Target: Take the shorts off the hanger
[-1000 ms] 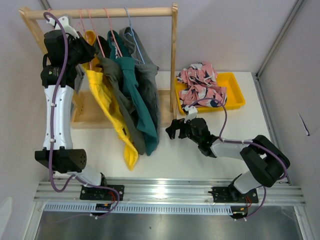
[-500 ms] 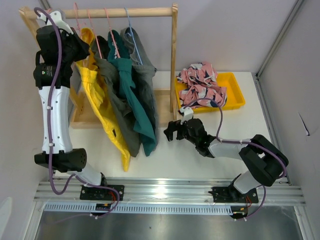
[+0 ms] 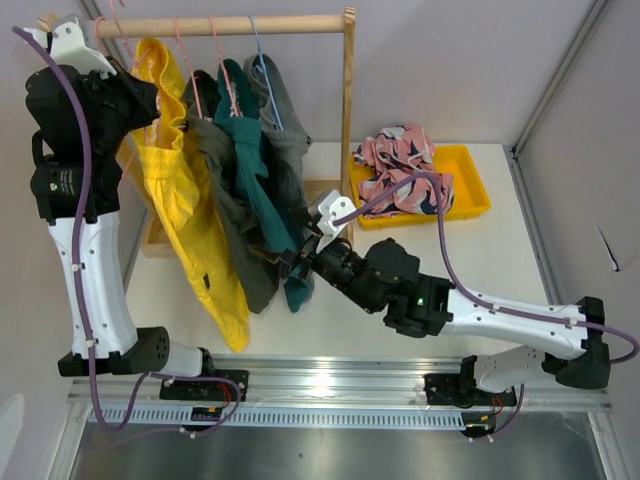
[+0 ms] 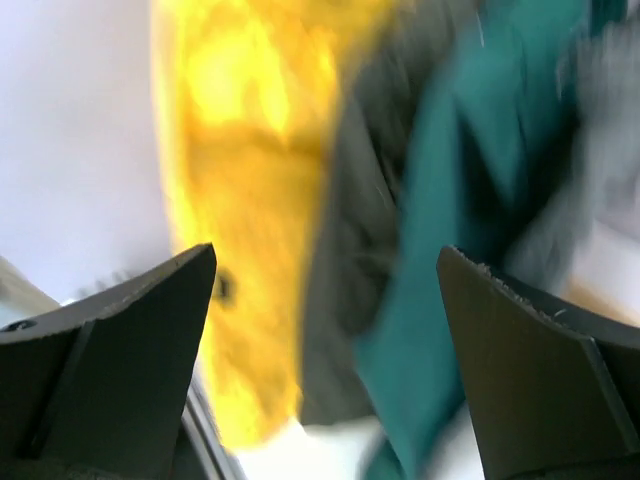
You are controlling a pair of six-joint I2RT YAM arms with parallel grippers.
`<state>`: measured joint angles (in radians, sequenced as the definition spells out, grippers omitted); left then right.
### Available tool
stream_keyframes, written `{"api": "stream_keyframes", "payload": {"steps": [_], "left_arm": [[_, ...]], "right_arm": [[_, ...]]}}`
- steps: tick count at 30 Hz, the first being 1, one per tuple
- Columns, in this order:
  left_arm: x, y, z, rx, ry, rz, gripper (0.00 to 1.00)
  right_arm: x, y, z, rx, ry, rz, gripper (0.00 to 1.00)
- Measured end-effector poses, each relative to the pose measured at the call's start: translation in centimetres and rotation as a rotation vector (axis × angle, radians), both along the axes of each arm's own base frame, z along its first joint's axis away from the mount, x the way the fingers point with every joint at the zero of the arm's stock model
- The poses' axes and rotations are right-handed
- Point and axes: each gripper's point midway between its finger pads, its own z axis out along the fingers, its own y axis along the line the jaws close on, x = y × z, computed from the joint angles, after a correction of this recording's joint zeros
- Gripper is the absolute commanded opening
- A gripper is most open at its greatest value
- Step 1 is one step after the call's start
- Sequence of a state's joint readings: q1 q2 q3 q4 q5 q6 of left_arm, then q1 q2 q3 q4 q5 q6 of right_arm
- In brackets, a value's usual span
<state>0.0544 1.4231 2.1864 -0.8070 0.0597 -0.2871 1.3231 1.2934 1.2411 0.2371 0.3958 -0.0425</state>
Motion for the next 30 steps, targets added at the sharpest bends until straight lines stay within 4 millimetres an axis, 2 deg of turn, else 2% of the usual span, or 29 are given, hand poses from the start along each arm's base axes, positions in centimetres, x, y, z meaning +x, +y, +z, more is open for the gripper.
{"api": "stream_keyframes", "payload": {"steps": [1,4,7,11,16,19,23,25,26,27,28,29,30], "left_arm": [[-0.3,0.0,0.1,0.000,-0.006,0.000,0.00],[-0.7,-0.2,-0.2,-0.001,-0.005,-0.007,0.00],[-0.4,-0.3,-1.1,-0.004,0.015,-0.017,0.00],[0.0,-0.6,-2.2,-0.009,0.041,-0.033,0.00],[-0.3,-1.0,-2.0,-0.016,0.036,-0.053,0.00],[-0.7,-1.2,-1.7,-0.017,0.027,-0.063,0.00],[-1.5,-1.5,-1.5,-0.026,0.018,-0.077,0.00],[-2.0,-1.7,-1.4,-0.032,0.014,-0.082,0.00],[-2.3,-1.7,-1.3,-0.032,0.009,-0.084,0.00],[-2.6,-1.8,-1.2,-0.033,0.007,-0.087,0.00],[-2.9,-1.9,-1.1,-0.033,0.002,-0.091,0.00],[-3.1,-1.9,-1.0,-0.033,-0.001,-0.093,0.00],[-3.4,-2.0,-0.9,-0.033,-0.005,-0.097,0.00]], "right_arm": [[-1.1,0.2,2.5,0.036,-0.027,0.016,0.99],[-2.7,1.0,7.5,0.101,-0.075,0.034,0.99],[-3.0,3.4,8.9,0.103,-0.096,0.038,0.99],[-2.8,8.4,7.1,0.037,-0.097,0.050,0.99],[-2.3,14.4,2.8,-0.079,-0.083,0.072,0.99],[-2.2,16.4,1.7,-0.101,-0.081,0.079,0.99],[-1.7,17.9,1.6,-0.089,-0.084,0.079,0.99],[-1.4,18.3,1.6,-0.081,-0.086,0.074,0.84],[-1.1,18.4,1.5,-0.079,-0.090,0.069,0.71],[-0.9,18.6,1.4,-0.080,-0.095,0.065,0.38],[-0.6,18.7,1.2,-0.082,-0.100,0.059,0.17],[-0.3,18.7,1.1,-0.082,-0.100,0.054,0.04],[0.0,18.8,0.9,-0.084,-0.100,0.049,0.00]]}}
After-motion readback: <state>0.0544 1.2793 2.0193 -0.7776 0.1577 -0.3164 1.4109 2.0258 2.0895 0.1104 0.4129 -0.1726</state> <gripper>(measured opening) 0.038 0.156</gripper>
